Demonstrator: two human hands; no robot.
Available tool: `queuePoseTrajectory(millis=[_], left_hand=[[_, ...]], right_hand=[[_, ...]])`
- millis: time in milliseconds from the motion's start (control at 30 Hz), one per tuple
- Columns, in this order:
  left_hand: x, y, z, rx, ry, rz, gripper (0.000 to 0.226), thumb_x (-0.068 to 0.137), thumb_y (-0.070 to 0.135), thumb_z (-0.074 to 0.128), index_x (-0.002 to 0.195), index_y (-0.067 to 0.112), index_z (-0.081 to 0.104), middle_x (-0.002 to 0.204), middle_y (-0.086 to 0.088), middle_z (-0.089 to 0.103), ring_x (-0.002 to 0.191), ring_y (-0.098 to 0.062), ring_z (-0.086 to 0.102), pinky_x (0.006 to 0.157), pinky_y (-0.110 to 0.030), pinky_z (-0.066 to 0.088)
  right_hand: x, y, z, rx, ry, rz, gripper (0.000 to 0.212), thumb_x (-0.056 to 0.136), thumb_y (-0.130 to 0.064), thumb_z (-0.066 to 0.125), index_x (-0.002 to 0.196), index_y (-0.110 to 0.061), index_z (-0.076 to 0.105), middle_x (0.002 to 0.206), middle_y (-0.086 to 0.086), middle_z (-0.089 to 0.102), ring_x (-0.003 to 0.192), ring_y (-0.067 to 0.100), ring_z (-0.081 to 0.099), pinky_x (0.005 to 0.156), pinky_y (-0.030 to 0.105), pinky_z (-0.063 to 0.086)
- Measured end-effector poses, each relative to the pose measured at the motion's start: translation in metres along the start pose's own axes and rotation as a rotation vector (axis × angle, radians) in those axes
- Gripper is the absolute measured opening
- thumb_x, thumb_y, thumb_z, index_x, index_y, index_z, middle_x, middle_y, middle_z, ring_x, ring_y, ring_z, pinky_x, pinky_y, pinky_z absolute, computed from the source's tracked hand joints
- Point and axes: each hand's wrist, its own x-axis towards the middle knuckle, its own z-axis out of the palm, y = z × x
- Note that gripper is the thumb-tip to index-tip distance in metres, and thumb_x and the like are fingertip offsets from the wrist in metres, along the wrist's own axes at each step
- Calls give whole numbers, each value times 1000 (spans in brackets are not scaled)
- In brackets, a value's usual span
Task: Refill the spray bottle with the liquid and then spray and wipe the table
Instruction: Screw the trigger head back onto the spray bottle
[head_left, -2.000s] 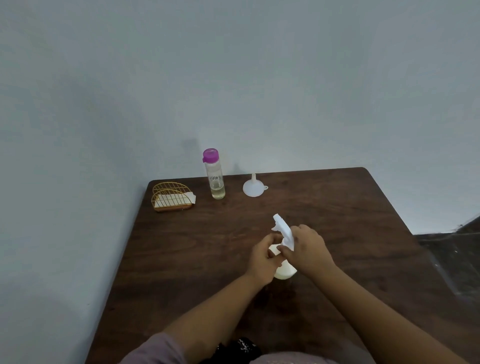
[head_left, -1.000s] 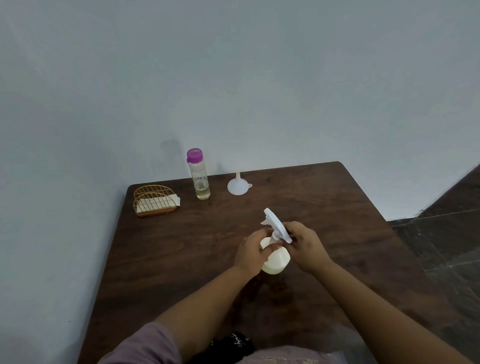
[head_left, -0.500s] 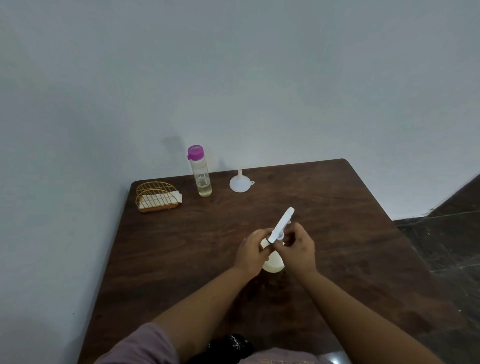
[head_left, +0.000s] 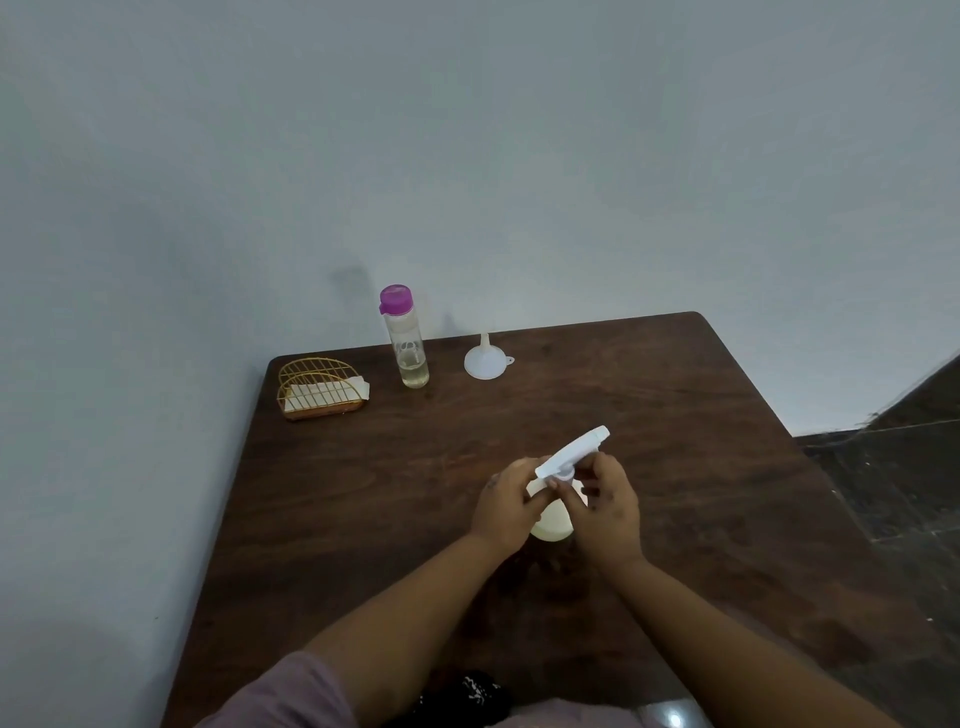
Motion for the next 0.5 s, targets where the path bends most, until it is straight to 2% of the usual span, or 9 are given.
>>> queuePoseTrajectory(millis=[167, 233, 333, 400, 500], left_hand=[[1, 7, -5, 13, -7, 13, 28, 89, 18, 63, 117, 21, 67, 107, 4, 69, 88, -9, 61, 74, -20, 43], [0, 9, -7, -13, -27, 19, 30, 88, 23, 63, 118, 27, 67, 109, 9, 69, 96, -5, 63, 79, -22, 48], [-2, 10, -8, -31, -48, 32, 32, 89, 36, 60, 121, 32, 66, 113, 12, 68, 101, -4, 64, 82, -24, 51], [-1, 9, -6, 6, -39, 19, 32, 91, 35, 61, 122, 26, 65, 114, 9, 68, 100, -7, 64, 79, -22, 48], [0, 8, -4, 35, -3, -9, 27, 92, 28, 62, 117, 18, 66, 108, 3, 69, 88, -7, 60, 74, -21, 42]], right_hand=[[7, -6, 7, 7, 1, 150, 29, 77, -28, 78, 94, -20, 56, 98, -9, 60, 91, 6, 59, 70, 14, 40], [3, -3, 8, 1, -51, 107, 39, 78, -35, 76, 107, -19, 55, 104, -13, 56, 98, 4, 55, 78, 17, 42], [-8, 5, 13, -80, -114, 36, 43, 87, -43, 55, 120, -17, 55, 110, -11, 59, 106, 9, 53, 90, 29, 43], [-7, 11, 11, -82, -88, 82, 30, 93, -33, 55, 118, -16, 59, 107, -7, 64, 107, 18, 55, 87, 30, 43], [0, 7, 9, -53, -30, 83, 10, 89, -26, 65, 97, -22, 63, 92, -11, 65, 94, 14, 59, 73, 24, 43]])
